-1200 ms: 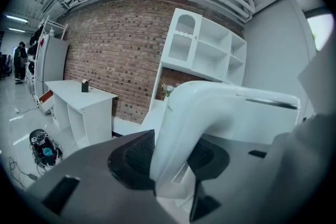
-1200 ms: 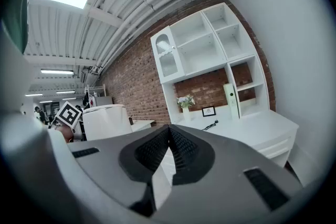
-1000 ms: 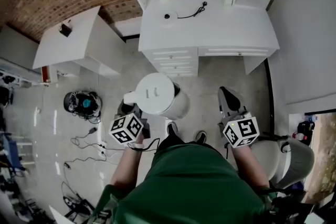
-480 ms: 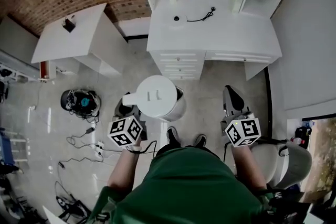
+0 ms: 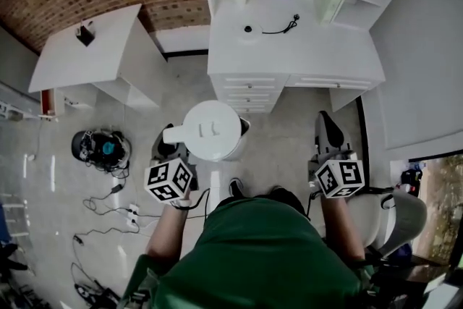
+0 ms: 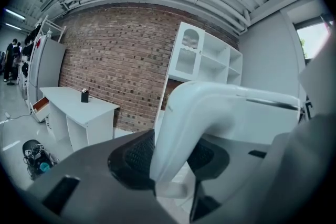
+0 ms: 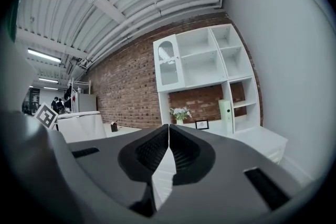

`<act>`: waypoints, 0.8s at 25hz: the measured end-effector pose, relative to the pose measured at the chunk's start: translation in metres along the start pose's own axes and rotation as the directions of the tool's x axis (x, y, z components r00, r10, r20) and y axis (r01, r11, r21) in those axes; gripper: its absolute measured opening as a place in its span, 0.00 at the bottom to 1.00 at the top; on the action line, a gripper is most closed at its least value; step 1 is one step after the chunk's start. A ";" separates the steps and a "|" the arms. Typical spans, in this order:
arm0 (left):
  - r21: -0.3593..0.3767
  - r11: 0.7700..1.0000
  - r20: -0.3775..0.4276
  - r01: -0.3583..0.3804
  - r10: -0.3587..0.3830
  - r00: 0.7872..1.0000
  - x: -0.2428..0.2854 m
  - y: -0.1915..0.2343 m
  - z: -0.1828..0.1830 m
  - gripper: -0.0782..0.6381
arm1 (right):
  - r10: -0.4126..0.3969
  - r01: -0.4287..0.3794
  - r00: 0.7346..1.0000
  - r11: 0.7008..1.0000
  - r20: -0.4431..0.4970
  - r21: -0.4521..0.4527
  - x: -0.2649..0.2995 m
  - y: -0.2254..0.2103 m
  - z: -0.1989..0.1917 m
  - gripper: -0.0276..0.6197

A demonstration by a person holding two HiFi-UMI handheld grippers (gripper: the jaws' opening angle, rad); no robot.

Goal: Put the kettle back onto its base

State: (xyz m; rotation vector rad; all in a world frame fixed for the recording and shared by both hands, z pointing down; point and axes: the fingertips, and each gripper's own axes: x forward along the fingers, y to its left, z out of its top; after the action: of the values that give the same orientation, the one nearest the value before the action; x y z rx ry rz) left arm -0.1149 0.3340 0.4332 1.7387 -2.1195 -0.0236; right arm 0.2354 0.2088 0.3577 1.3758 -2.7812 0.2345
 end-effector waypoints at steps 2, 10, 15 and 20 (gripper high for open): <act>-0.001 1.000 -0.002 0.007 -0.007 1.000 0.005 0.014 0.003 0.35 | -0.018 0.018 1.000 1.000 -0.008 -0.004 0.005 0.009 -0.003 0.08; -0.010 1.000 -0.010 0.015 -0.015 1.000 0.023 0.036 0.008 0.35 | -0.042 0.042 0.998 0.999 -0.049 -0.001 0.023 0.022 -0.015 0.08; -0.050 0.998 0.007 0.031 -0.031 1.000 0.037 0.035 0.010 0.35 | -0.029 0.031 0.997 0.999 -0.067 0.019 0.041 0.013 -0.027 0.08; -0.069 0.998 0.006 -0.004 0.004 1.000 0.051 0.036 0.018 0.35 | 0.017 -0.014 0.998 0.999 -0.057 0.044 0.071 0.004 -0.027 0.08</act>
State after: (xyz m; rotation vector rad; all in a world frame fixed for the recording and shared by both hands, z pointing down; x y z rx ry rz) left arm -0.1616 0.2895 0.4407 1.6969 -2.1015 -0.0996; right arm 0.1883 0.1590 0.3909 1.3352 -2.7571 0.3321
